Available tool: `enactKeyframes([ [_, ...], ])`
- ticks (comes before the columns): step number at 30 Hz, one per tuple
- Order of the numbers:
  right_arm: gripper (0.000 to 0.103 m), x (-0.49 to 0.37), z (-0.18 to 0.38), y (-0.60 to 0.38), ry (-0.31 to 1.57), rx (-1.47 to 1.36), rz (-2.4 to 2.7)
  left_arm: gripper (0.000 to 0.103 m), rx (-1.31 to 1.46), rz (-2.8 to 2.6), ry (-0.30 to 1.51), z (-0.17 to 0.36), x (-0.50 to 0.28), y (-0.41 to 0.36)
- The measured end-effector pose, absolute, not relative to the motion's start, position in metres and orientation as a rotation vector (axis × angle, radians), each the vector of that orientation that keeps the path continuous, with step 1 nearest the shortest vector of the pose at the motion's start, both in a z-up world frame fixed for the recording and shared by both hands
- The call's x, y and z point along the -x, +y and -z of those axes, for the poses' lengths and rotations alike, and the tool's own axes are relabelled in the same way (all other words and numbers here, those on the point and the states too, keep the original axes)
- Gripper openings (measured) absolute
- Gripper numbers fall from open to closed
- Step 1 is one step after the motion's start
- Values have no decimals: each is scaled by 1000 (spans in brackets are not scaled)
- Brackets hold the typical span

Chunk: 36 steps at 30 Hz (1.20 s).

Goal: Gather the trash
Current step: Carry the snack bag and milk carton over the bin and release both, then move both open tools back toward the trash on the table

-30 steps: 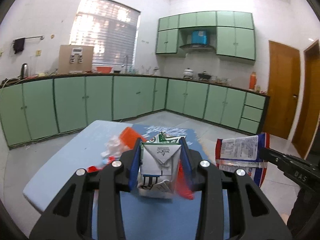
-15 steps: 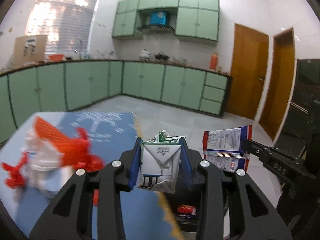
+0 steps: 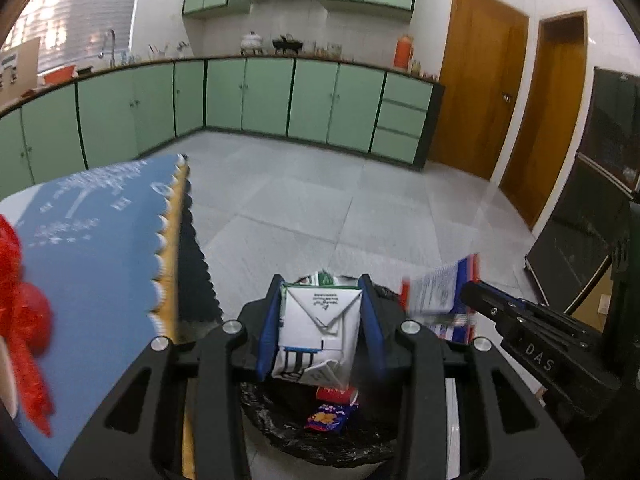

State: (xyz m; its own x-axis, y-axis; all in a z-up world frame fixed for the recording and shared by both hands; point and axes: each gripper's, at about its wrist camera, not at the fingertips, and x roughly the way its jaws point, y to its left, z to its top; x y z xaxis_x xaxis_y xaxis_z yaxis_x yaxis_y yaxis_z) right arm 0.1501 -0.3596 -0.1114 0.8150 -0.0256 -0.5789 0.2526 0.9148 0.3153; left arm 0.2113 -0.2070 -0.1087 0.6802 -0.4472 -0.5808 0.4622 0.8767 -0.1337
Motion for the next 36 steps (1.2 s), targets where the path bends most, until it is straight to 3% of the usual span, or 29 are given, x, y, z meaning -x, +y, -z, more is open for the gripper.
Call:
enactKeyframes([
  [4, 27, -148, 118, -375, 602, -417, 167, 46, -34, 523, 667, 114, -227, -217],
  [8, 30, -145, 116, -383, 592, -418, 179, 47, -31, 528, 649, 107, -228, -213],
  [14, 49, -130, 83, -363, 530, -389, 182, 52, -3, 506, 552, 72, -202, -180],
  [19, 72, -116, 47, -322, 456, -342, 151, 60, 5, 409, 447, 41, -167, -112],
  [25, 94, -108, 16, -250, 402, -303, 55, 70, -27, 246, 410, 26, -138, -26],
  [36, 97, -137, 26, -100, 458, -262, -250, 77, -50, -60, 447, 44, -109, 121],
])
